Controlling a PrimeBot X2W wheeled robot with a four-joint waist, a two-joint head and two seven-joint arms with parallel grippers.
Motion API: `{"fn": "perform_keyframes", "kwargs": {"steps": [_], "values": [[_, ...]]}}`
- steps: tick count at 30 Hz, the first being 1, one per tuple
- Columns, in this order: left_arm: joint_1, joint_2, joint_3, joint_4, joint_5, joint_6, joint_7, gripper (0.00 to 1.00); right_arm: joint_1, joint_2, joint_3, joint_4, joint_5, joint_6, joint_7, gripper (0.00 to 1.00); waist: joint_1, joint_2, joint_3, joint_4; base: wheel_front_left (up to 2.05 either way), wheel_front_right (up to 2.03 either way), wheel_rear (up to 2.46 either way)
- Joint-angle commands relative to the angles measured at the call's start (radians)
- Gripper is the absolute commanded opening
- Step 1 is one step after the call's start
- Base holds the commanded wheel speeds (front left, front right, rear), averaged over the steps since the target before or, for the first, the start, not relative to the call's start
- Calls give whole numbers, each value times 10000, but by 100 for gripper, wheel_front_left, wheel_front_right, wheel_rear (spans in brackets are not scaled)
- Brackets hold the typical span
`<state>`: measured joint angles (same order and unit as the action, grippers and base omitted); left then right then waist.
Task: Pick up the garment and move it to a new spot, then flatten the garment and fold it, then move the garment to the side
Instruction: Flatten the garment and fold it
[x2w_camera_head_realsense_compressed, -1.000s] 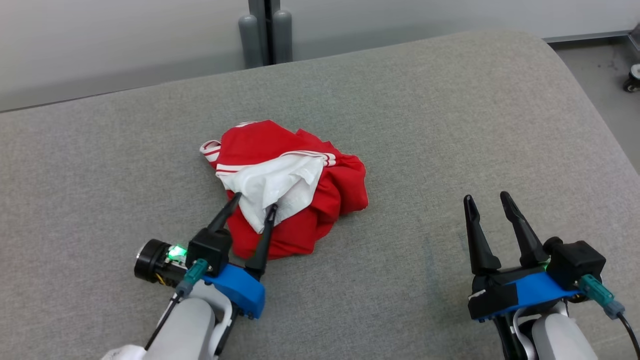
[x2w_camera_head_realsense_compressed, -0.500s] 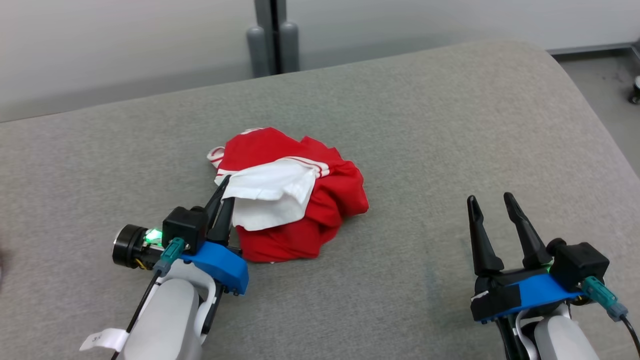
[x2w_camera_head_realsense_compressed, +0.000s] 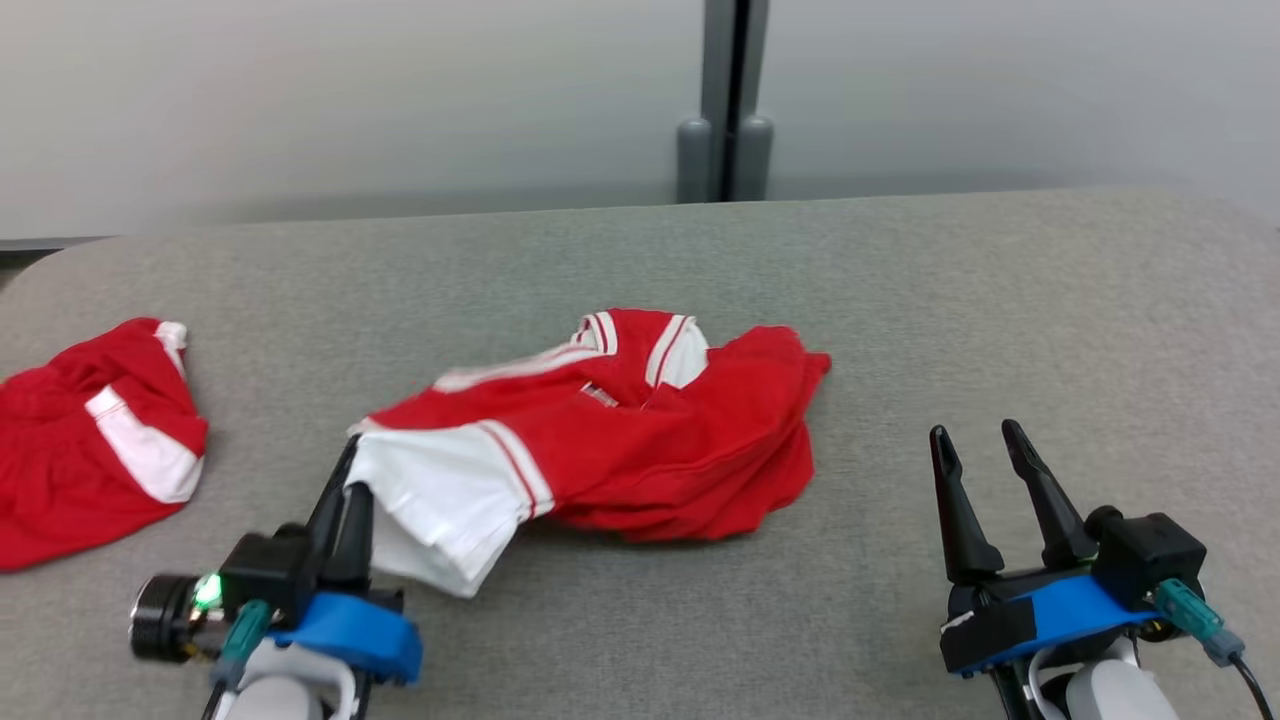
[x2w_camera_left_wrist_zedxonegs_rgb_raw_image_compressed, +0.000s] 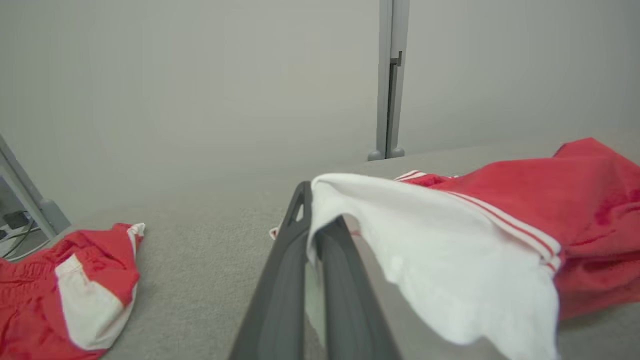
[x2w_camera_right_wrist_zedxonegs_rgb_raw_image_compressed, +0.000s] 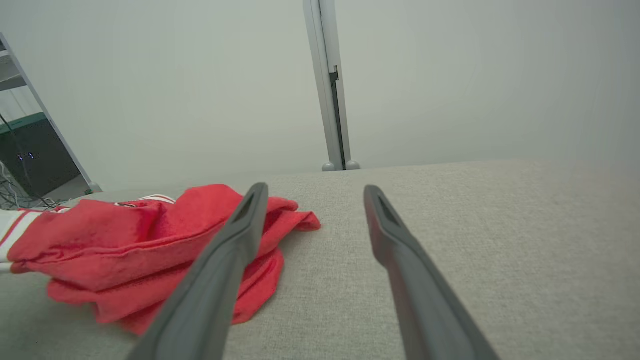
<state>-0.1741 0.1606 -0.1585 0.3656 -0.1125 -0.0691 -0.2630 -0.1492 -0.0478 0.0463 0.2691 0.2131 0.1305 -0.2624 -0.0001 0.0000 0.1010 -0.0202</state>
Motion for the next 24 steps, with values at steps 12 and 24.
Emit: {"fn": "perform_keyframes", "kwargs": {"steps": [12,24], "values": [[2377,-232,1383,-708,-537,707,-29,0,191,-46,-47,84,-26,5,-38,100,1,0,60,829,0,0,0],[2437,-656,1244,-423,-386,134,-29,100,167,-46,-54,275,-43,5,-38,100,1,0,-121,1109,0,0,0]]}}
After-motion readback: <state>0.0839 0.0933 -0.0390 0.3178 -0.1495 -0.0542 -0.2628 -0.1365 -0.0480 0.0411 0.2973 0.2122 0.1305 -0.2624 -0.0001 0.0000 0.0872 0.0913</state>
